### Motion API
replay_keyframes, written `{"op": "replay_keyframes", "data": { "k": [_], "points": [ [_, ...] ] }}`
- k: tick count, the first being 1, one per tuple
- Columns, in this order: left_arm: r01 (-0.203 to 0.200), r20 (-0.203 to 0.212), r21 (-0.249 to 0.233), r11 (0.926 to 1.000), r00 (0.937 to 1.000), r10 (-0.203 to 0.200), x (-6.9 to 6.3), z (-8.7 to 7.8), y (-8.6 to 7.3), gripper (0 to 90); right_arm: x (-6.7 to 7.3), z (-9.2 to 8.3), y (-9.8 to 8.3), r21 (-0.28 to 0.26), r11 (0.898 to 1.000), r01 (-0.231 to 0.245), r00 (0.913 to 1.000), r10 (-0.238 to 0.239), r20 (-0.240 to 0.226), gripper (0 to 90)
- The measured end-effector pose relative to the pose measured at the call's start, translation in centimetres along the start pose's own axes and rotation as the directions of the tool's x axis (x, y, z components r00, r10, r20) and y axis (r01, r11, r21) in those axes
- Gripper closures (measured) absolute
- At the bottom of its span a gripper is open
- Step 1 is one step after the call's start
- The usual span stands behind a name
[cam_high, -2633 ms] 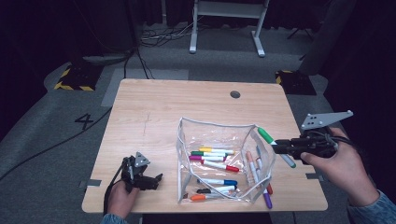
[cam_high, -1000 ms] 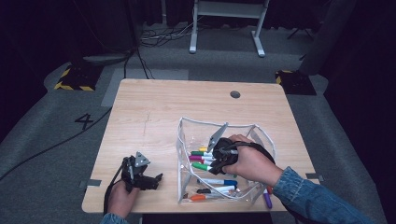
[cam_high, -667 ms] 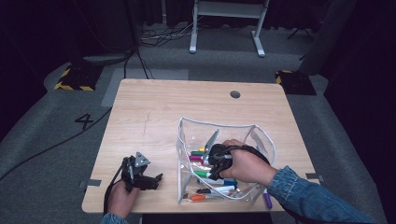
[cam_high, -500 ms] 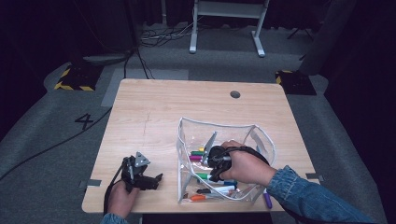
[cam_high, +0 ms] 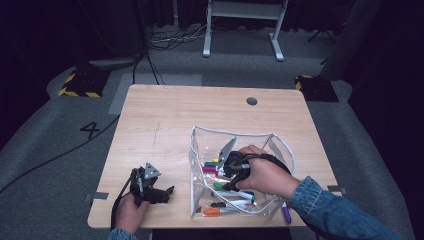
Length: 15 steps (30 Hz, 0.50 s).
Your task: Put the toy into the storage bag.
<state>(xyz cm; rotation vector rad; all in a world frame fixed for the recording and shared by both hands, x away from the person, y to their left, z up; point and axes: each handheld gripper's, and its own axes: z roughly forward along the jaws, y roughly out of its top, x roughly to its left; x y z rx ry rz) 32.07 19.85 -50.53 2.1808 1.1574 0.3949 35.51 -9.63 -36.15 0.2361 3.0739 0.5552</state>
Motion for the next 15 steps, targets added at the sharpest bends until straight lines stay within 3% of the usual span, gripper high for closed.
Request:
{"op": "replay_keyframes", "data": {
  "k": [4,9,15],
  "points": [
    [0.0,0.0,0.0,1.0,1.0,0.0,0.0,0.0,0.0,0.0,0.2,-2.9,-0.1,-0.1,0.995,-0.006,0.9994,0.009,0.034,53.0],
    [-0.001,0.0,0.0,1.0,1.0,0.001,0.0,0.0,0.0,0.0,0.2,-6.4,-1.1,-0.201,0.979,-0.039,0.9958,0.055,0.074,51.8],
    [-0.002,-0.001,0.0,1.0,1.0,0.002,0.0,0.0,0.0,0.0,-0.5,-9.6,-3.3,-0.287,0.95,-0.121,0.9799,0.16,0.119,50.4]
  ]
}}
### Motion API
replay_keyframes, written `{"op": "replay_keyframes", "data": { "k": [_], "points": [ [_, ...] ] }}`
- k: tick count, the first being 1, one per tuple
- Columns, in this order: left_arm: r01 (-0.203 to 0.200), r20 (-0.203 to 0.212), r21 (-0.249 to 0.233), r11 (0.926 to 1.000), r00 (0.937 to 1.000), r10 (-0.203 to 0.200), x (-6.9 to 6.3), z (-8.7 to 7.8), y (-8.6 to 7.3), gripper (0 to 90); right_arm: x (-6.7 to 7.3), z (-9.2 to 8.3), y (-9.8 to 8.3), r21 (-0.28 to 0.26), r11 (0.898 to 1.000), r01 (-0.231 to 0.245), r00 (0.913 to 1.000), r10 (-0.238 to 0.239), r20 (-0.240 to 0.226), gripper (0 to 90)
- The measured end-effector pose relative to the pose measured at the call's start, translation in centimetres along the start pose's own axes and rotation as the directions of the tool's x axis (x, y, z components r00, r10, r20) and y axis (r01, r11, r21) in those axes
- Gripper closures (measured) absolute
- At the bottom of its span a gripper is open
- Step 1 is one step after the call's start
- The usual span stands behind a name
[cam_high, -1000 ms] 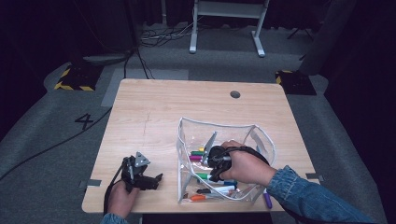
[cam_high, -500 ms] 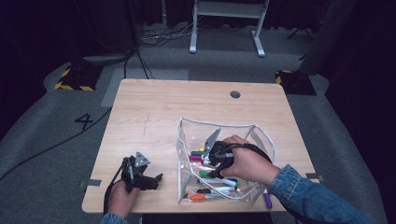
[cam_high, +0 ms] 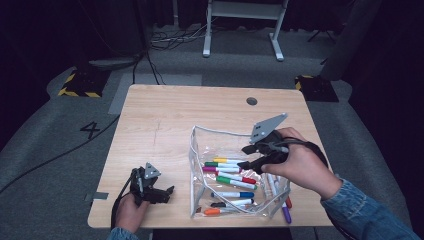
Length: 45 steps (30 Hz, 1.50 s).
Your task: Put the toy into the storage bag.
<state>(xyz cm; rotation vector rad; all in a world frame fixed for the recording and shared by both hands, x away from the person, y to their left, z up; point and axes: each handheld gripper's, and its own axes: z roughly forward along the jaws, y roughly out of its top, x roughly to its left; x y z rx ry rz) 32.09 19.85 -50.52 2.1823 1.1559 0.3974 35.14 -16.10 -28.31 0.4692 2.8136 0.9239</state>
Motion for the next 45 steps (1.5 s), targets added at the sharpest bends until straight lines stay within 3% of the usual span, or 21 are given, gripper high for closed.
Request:
{"op": "replay_keyframes", "data": {
  "k": [3,4,8,16,20,21,22,23,24,29,37,45],
  "points": [
    [0.0,0.001,0.001,1.0,1.0,0.0,0.0,0.0,0.0,0.0,-0.5,-1.3,-0.7,-0.03,0.999,-0.031,0.9993,0.032,0.02,50.3],
    [0.001,0.001,0.0,1.0,1.0,-0.001,0.0,0.0,0.0,0.0,-1.1,-2.7,-1.8,-0.077,0.995,-0.069,0.9965,0.072,0.041,49.9],
    [-0.001,0.0,0.001,1.0,1.0,0.001,0.0,0.0,0.0,0.0,-2.3,-4.7,-4.1,-0.112,0.985,-0.133,0.9877,0.141,0.068,49.8],
    [0.001,0.001,0.0,1.0,1.0,-0.001,0.0,0.0,0.0,0.0,-4.4,-7.6,-8.4,-0.1,0.969,-0.224,0.96,0.237,0.149,49.9],
    [0.005,0.002,-0.002,1.0,1.0,-0.005,0.0,0.0,0.0,0.0,-5.2,-8.3,-10.3,-0.111,0.959,-0.262,0.9436,0.279,0.178,49.9],
    [0.005,0.002,-0.002,1.0,1.0,-0.005,0.0,0.0,0.0,0.0,-5.2,-8.3,-10.3,-0.111,0.959,-0.262,0.9436,0.279,0.178,49.9],
    [0.005,0.001,-0.003,1.0,1.0,-0.005,-0.1,0.0,-0.1,0.0,-5.6,-8.1,-11.4,-0.113,0.952,-0.284,0.9351,0.302,0.186,50.4],
    [0.005,0.001,-0.003,1.0,1.0,-0.005,-0.1,0.0,-0.1,0.0,-5.6,-8.1,-11.4,-0.113,0.952,-0.284,0.9351,0.302,0.186,50.4],
    [-0.001,-0.001,-0.004,1.0,1.0,0.001,0.0,0.0,-0.1,0.0,-5.9,-7.9,-12.3,-0.115,0.944,-0.308,0.9267,0.325,0.188,51.2],
    [0.003,0.002,-0.002,1.0,1.0,-0.003,-0.1,-0.1,-0.1,0.0,-6.2,-6.2,-14.4,-0.093,0.931,-0.354,0.9121,0.365,0.186,51.7],
    [0.006,0.004,0.0,1.0,1.0,-0.006,-0.1,-0.1,-0.2,0.0,-6.9,-0.7,-18.0,-0.005,0.909,-0.417,0.8959,0.412,0.166,52.7],
    [0.003,0.003,-0.002,1.0,1.0,-0.003,-0.1,-0.1,-0.2,0.0,-8.0,3.8,-20.6,0.027,0.875,-0.483,0.8663,0.474,0.159,52.7]
  ]
}}
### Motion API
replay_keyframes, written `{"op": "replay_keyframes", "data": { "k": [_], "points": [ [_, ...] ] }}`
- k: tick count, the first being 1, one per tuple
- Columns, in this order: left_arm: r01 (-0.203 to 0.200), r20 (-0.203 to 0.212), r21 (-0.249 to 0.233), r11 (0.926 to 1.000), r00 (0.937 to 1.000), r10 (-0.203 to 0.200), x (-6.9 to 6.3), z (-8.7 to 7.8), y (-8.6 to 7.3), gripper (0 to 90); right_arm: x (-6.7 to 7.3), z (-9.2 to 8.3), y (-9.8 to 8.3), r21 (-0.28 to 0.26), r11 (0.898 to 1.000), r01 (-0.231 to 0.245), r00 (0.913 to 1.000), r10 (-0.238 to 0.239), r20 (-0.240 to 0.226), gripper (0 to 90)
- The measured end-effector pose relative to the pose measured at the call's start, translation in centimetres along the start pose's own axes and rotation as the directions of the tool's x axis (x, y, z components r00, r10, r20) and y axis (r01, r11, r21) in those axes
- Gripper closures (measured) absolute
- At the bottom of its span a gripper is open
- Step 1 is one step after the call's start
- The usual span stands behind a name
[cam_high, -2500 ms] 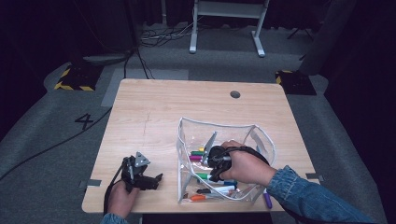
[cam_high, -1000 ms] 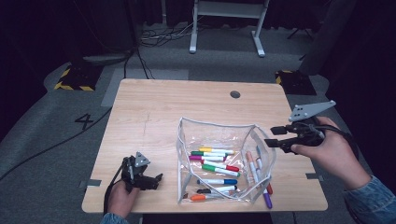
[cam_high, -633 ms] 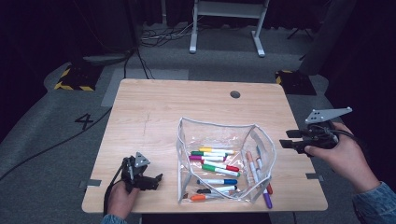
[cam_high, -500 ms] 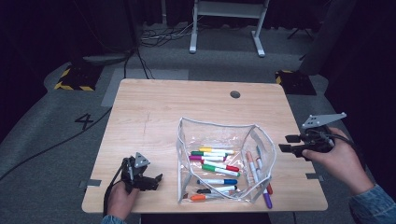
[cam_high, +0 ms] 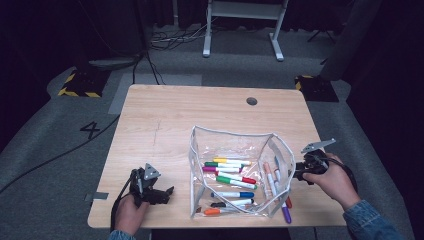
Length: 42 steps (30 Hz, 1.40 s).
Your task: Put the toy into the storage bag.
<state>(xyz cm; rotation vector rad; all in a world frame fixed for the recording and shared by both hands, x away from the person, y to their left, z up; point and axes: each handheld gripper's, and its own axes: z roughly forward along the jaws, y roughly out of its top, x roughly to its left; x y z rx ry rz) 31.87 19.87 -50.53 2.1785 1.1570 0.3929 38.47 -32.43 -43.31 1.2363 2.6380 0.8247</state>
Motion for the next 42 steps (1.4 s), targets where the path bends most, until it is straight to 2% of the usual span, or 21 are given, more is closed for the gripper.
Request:
{"op": "replay_keyframes", "data": {
  "k": [3,5,9,15,19,21,25,28,31,33,34,35,37,38,39,40,42],
  "points": [
    [-0.001,0.001,-0.001,1.0,1.0,0.001,0.0,0.0,0.0,0.0,-0.3,0.9,-0.2,0.013,1.0,-0.013,0.9999,0.013,-0.006,52.7],
    [-0.007,-0.002,-0.002,1.0,1.0,0.007,0.0,0.0,0.0,0.0,-0.4,2.3,-0.1,0.034,0.999,-0.026,0.9997,0.025,0.002,53.2],
    [-0.009,-0.002,-0.002,1.0,1.0,0.009,0.1,0.0,0.0,0.0,-0.8,3.1,-0.1,0.056,0.998,-0.033,0.9991,0.031,0.028,54.4],
    [-0.005,-0.002,-0.002,1.0,1.0,0.005,0.0,0.0,0.0,0.0,-1.7,3.4,-0.3,0.079,0.996,-0.042,0.9943,0.034,0.101,59.7],
    [-0.008,-0.002,-0.002,1.0,1.0,0.008,0.1,0.0,0.0,0.0,-2.3,3.5,-0.4,0.09,0.992,-0.093,0.9888,0.081,0.125,70.4],
    [-0.006,-0.003,-0.002,1.0,1.0,0.006,0.0,0.0,0.0,0.0,-2.6,3.5,-0.4,0.095,0.99,-0.104,0.9855,0.089,0.144,76.0],
    [-0.003,-0.002,-0.003,1.0,1.0,0.003,0.0,0.0,0.0,0.0,-2.7,3.4,-0.4,0.075,0.988,-0.137,0.982,0.125,0.141,76.8],
    [-0.009,-0.003,-0.002,1.0,1.0,0.009,0.1,0.0,0.0,0.0,-2.8,2.6,-0.4,0.046,0.989,-0.144,0.9831,0.137,0.121,76.8],
    [-0.009,-0.002,-0.002,1.0,1.0,0.009,0.1,0.0,0.0,0.0,-2.6,1.1,-0.1,0.011,0.988,-0.155,0.9835,0.153,0.097,76.8],
    [-0.007,-0.001,-0.002,1.0,1.0,0.007,0.0,0.0,0.0,0.0,-2.6,0.7,0.0,0.003,0.989,-0.148,0.9847,0.147,0.094,76.8],
    [-0.003,-0.001,-0.003,1.0,1.0,0.003,0.0,0.0,0.0,0.0,-2.3,-0.8,0.3,-0.034,0.989,-0.142,0.9864,0.144,0.079,76.8],
    [-0.009,-0.002,-0.002,1.0,1.0,0.009,0.1,0.0,0.0,0.0,-2.1,-1.4,0.4,-0.045,0.989,-0.139,0.9872,0.142,0.073,76.8],
    [-0.009,-0.002,-0.002,1.0,1.0,0.009,0.1,0.0,0.0,0.0,-1.9,-2.0,0.6,-0.058,0.991,-0.124,0.9896,0.128,0.065,76.8],
    [-0.007,-0.003,-0.002,1.0,1.0,0.007,0.0,0.0,0.0,0.0,-1.3,-3.2,0.7,-0.088,0.99,-0.106,0.9925,0.111,0.051,76.8],
    [-0.007,-0.003,-0.002,1.0,1.0,0.007,0.0,0.0,0.0,0.0,-1.3,-3.2,0.7,-0.088,0.99,-0.106,0.9925,0.111,0.051,76.8],
    [-0.009,-0.002,-0.002,1.0,1.0,0.009,0.1,0.0,0.0,0.0,-0.8,-4.5,0.8,-0.122,0.989,-0.079,0.9958,0.084,0.035,76.8],
    [-0.005,-0.003,-0.002,1.0,1.0,0.005,0.0,0.0,0.0,0.0,-0.4,-5.4,0.8,-0.137,0.988,-0.074,0.9966,0.078,0.026,76.8]
  ]
}}
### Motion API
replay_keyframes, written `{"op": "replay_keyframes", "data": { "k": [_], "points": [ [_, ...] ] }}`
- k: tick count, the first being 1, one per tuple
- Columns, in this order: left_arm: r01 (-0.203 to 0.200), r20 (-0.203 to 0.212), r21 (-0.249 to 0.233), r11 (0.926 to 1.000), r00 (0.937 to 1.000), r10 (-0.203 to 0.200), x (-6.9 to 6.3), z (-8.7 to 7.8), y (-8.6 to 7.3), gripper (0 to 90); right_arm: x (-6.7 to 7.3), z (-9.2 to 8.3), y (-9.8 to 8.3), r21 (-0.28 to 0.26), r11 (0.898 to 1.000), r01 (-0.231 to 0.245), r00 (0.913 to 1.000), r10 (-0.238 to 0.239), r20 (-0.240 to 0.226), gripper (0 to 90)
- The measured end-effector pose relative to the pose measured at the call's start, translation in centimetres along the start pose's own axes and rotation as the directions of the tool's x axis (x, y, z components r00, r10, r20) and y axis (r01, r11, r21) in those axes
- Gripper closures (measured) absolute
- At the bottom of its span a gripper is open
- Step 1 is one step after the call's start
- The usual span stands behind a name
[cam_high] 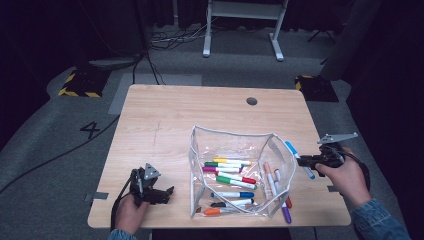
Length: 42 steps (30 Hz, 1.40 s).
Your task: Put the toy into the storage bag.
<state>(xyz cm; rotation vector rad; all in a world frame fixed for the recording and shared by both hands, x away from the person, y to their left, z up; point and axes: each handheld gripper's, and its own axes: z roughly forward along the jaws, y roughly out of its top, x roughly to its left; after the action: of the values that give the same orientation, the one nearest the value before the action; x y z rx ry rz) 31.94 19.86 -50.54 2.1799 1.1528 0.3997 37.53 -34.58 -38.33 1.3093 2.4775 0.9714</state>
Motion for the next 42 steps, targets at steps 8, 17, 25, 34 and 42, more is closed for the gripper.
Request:
{"op": "replay_keyframes", "data": {
  "k": [8,17,25,34,42],
  "points": [
    [-0.002,0.0,0.001,1.0,1.0,0.002,0.0,0.0,0.0,0.0,2.1,-4.1,1.4,-0.076,0.996,0.048,0.9982,-0.051,-0.031,76.8],
    [0.0,0.0,0.001,1.0,1.0,0.0,0.0,0.0,0.0,0.0,4.9,-7.0,3.2,-0.125,0.983,0.135,0.9869,-0.145,-0.071,76.8],
    [-0.004,-0.001,0.001,1.0,1.0,0.004,0.0,0.0,0.0,0.0,7.4,-7.5,4.7,-0.118,0.971,0.21,0.9689,-0.223,-0.107,76.8],
    [-0.005,-0.001,0.001,1.0,1.0,0.005,0.0,0.0,0.0,0.0,11.5,-5.7,6.7,-0.101,0.942,0.32,0.9246,-0.334,-0.184,76.9],
    [-0.002,-0.001,0.001,1.0,1.0,0.002,0.0,0.0,0.0,0.0,14.7,-4.7,8.4,-0.086,0.914,0.396,0.8846,-0.405,-0.231,76.9]
  ]
}}
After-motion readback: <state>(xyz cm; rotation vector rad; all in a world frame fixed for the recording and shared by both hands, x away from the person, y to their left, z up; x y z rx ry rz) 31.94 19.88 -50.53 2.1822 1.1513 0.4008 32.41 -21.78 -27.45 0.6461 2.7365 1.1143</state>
